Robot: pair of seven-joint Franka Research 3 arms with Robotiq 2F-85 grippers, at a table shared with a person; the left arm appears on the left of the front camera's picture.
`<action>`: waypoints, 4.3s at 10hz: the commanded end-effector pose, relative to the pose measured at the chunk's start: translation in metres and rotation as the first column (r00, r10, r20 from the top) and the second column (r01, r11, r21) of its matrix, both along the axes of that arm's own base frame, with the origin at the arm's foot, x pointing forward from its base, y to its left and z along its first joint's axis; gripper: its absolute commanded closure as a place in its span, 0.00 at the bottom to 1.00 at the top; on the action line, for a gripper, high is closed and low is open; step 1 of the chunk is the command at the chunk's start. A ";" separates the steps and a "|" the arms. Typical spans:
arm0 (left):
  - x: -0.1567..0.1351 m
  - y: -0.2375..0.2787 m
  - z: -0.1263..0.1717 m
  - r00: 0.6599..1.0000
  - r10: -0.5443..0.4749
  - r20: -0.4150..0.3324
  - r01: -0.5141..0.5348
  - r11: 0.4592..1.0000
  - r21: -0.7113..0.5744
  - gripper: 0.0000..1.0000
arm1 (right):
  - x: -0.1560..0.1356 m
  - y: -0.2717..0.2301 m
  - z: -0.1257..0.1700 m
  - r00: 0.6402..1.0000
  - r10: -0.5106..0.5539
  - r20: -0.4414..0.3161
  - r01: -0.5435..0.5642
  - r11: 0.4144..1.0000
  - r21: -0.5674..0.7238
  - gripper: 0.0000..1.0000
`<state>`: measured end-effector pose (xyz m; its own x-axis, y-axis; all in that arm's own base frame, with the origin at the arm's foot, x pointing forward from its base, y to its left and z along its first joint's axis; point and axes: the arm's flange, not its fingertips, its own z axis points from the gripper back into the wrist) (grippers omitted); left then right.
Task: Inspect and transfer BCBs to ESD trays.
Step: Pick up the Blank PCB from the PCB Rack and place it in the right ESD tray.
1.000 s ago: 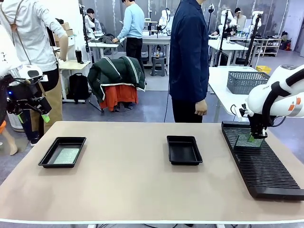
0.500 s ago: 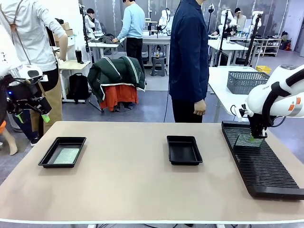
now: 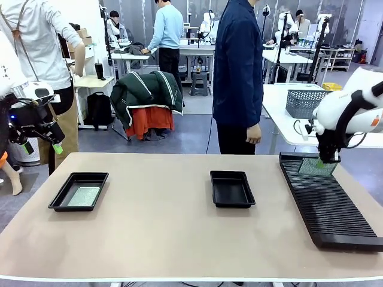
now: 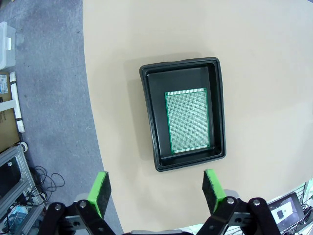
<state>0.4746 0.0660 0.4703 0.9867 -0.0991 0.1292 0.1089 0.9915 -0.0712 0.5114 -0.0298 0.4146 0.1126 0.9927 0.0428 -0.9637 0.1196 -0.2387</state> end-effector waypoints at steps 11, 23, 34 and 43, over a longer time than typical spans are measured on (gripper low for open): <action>0.000 -0.001 -0.002 1.000 0.003 0.012 -0.003 1.000 -0.001 0.00 | -0.094 0.020 0.234 0.998 0.031 -0.055 -0.031 1.000 0.003 1.00; 0.000 -0.001 -0.002 1.000 0.003 0.012 -0.003 1.000 -0.001 0.00 | -0.042 0.039 0.175 0.888 -0.439 -0.141 0.459 0.812 0.362 0.98; 0.000 -0.001 -0.002 1.000 0.003 0.012 -0.003 1.000 -0.001 0.00 | -0.020 0.140 -0.055 0.340 -0.528 -0.778 0.938 0.139 0.316 0.98; 0.000 -0.001 -0.002 1.000 0.003 0.012 -0.003 1.000 -0.001 0.00 | -0.014 0.186 -0.132 0.232 -0.423 -0.876 0.973 0.111 0.204 0.98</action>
<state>0.4746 0.0659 0.4702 0.9866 -0.0993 0.1292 0.1091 0.9915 -0.0713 0.4926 0.1476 0.2866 0.9950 0.0337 0.0937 -0.0931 0.6494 0.7547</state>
